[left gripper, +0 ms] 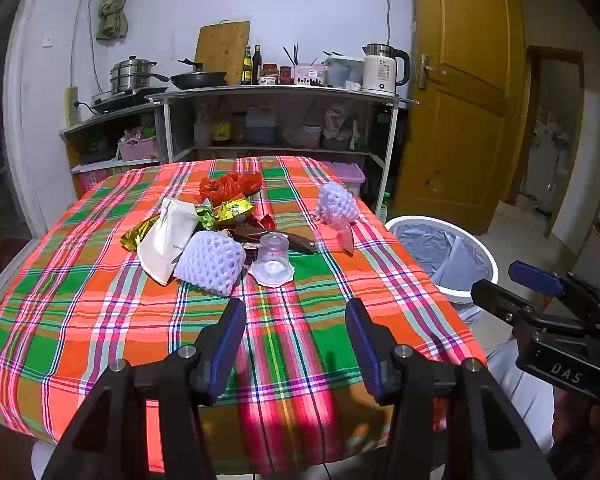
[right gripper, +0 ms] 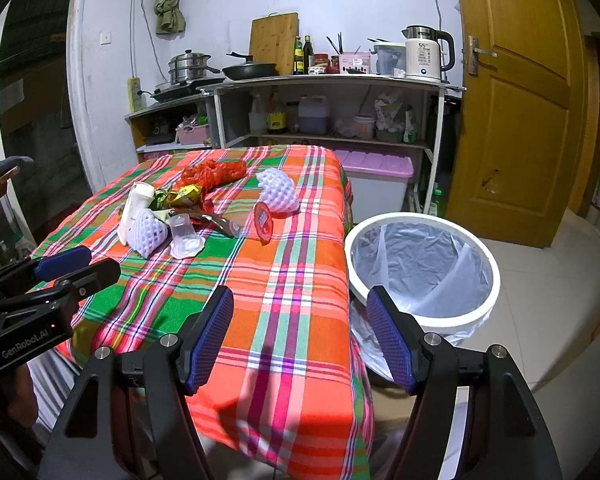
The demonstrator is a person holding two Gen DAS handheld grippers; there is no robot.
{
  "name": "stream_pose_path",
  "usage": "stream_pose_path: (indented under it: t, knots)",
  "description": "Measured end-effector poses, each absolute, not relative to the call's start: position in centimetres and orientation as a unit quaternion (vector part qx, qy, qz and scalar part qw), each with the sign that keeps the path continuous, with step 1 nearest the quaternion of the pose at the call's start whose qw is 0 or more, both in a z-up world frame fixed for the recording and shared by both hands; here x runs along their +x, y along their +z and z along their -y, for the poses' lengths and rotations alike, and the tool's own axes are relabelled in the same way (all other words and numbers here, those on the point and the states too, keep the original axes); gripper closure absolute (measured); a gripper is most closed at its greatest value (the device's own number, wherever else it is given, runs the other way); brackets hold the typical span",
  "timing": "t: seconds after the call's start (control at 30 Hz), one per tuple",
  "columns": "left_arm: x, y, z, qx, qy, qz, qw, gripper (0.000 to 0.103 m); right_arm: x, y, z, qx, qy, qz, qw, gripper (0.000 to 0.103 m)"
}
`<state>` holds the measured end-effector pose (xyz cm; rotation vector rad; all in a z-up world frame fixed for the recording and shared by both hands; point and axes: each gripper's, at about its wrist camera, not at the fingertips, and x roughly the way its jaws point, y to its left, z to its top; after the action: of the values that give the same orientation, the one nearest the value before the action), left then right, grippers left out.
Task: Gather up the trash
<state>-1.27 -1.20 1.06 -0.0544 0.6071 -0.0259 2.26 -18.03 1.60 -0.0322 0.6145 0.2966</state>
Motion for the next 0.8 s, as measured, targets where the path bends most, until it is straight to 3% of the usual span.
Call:
stream_pose_path:
  t: [0.8]
  knots:
    - [-1.41,1.10,1.31,-0.027,-0.012,-0.298,0.954,0.051,2.08,1.60,18.11,-0.015,0.145,-0.303,0.942,0.033]
